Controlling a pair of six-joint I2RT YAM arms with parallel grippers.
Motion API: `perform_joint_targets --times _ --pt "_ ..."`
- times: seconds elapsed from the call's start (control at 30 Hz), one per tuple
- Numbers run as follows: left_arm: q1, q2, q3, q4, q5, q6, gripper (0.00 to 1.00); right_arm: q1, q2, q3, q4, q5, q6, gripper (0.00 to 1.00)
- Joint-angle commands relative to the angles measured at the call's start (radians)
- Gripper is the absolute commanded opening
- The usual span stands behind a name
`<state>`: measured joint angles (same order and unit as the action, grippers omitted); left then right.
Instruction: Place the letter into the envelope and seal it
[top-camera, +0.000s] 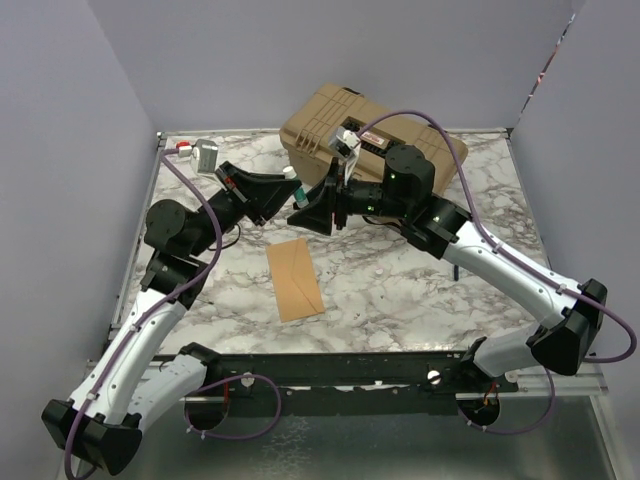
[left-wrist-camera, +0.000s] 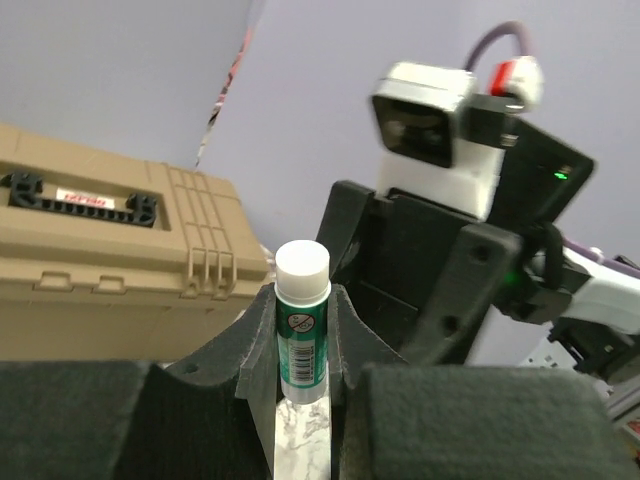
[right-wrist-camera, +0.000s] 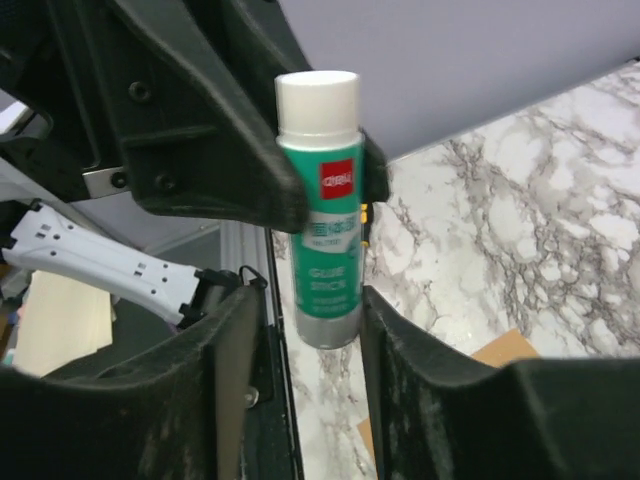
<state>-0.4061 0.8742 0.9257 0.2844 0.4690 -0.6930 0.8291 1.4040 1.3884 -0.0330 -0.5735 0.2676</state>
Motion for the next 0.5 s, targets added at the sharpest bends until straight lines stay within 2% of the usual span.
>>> perform_joint_targets --times 0.0,0.13,0.2,0.33,0.4,0.47 --pt "-0.002 -0.043 -0.001 0.107 0.087 0.012 0.0 -0.007 0.009 0.006 0.091 -0.066 0.089 0.4" --pt "-0.003 -0.042 -0.01 0.133 0.124 -0.01 0.0 -0.007 -0.008 -0.028 0.187 -0.052 0.141 0.24" --pt "-0.003 -0.039 -0.012 0.139 0.134 -0.017 0.0 -0.008 -0.008 -0.03 0.207 -0.044 0.15 0.24" --pt "-0.004 -0.041 -0.017 0.143 0.129 -0.021 0.0 -0.008 -0.001 -0.019 0.222 -0.053 0.159 0.35" --pt "-0.002 -0.04 -0.018 0.146 0.128 -0.025 0.0 -0.008 0.003 -0.017 0.225 -0.053 0.165 0.36" --pt "-0.002 -0.04 -0.019 0.148 0.125 -0.027 0.0 -0.008 0.007 -0.014 0.228 -0.052 0.17 0.32"
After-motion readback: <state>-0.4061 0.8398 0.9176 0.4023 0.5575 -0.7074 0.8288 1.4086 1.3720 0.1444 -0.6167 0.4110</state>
